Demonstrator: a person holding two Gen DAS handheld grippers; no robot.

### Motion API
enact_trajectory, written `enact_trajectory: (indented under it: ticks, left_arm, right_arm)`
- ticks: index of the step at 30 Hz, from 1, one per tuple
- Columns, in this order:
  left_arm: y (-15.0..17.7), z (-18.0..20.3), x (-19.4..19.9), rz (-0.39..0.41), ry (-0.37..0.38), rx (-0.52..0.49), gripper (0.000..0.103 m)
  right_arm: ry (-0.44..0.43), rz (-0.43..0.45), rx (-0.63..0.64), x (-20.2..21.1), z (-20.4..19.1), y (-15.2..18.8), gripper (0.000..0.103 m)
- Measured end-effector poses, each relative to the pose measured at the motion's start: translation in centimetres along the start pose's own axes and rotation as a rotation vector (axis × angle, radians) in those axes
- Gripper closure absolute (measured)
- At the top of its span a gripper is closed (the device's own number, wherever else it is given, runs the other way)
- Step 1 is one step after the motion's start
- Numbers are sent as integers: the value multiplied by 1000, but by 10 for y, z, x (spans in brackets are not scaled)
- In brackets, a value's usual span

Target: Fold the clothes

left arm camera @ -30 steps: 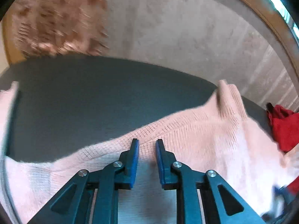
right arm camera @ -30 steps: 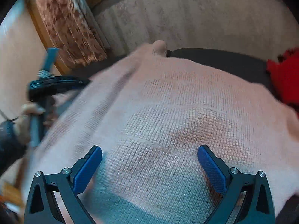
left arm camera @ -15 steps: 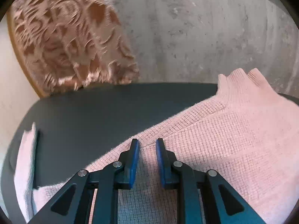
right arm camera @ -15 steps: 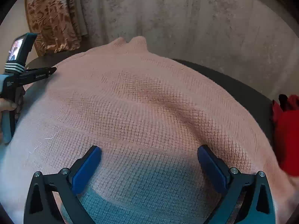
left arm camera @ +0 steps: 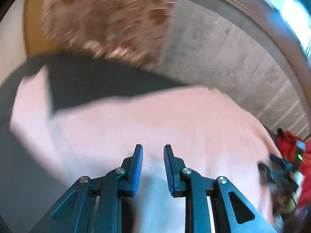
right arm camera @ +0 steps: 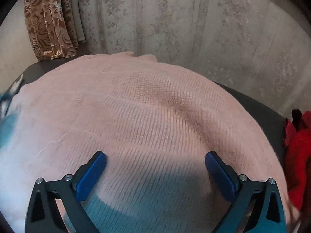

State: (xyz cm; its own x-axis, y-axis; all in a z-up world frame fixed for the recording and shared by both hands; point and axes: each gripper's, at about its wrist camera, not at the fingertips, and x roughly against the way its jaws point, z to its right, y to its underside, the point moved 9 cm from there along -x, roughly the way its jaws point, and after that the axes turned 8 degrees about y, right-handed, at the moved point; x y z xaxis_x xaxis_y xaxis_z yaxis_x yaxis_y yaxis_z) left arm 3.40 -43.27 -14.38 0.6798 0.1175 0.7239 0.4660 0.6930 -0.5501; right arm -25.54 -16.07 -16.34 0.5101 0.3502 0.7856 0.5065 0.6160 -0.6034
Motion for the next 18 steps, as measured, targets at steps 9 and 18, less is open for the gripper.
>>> enact_trajectory:
  ticks: [9,18]
  left_arm:
    - [153,-25,68,-106,143,206,77]
    - [191,19,68,-161,95,94,94]
  right_arm:
    - [-138,115,-33,108,-17,61,0]
    - [-60,13,-40,143,-13,185,0]
